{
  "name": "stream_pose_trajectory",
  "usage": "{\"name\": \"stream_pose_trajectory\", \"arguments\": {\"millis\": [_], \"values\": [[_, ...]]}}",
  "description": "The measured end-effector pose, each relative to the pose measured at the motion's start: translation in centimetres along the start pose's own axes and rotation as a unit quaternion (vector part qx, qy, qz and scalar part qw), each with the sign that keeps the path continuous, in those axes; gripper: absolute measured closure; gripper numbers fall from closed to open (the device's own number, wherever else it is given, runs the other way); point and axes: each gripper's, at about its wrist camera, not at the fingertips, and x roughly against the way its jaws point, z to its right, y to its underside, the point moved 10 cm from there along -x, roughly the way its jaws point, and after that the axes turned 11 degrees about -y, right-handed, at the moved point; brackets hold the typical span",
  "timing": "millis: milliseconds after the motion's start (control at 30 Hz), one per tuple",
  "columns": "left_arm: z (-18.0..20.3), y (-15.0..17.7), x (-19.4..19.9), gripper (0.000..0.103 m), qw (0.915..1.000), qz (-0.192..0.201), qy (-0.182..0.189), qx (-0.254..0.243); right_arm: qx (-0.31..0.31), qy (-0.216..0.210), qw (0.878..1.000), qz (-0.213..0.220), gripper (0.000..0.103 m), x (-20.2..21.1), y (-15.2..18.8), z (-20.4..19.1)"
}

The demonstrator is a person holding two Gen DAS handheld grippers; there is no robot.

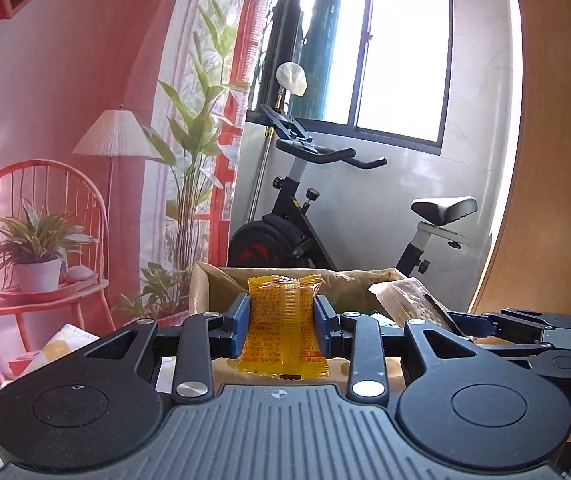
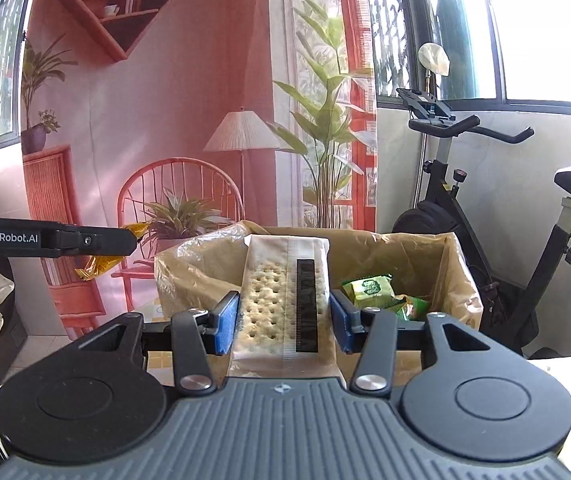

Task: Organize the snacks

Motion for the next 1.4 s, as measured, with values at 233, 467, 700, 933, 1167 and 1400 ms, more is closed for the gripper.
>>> {"name": "stream_pose_trajectory", "arguments": {"millis": [233,467,700,933,1167,1400], "values": [[1.8,-0.8,-8.3,0.067,0.9983,-0.043,-0.001,-0.040,-0.012,0.016,0.998,-0.058,0.053,-7.2,-1.0,4.8],[0.8,1.0,-11.4,0.059,0.9962,-0.077,-0.003,-0.042,-0.031,0.021,0.996,-0.083,0.052,-9.0,0.5,6.6],[0.8,0.7,-9.6,0.022,0.9955,-0.073,-0.006,-0.060,-0.036,0.042,0.996,-0.070,0.027,-7.3,-0.7,6.8],[0.3,-1.4,-4.7,0.013,0.9969,-0.054,-0.020,-0.053,-0.071,0.060,0.995,-0.047,0.006,-3.3,-2.8,5.7],[-0.3,-3.2,1.8,0.012,0.9969,-0.023,-0.052,-0.054,-0.071,0.071,0.995,-0.022,0.003,2.2,-4.9,2.6],[0.0,-3.6,7.8,0.011,0.9968,-0.013,-0.060,-0.051,-0.068,0.064,0.996,0.005,0.001,6.9,-6.3,-1.0]]}}
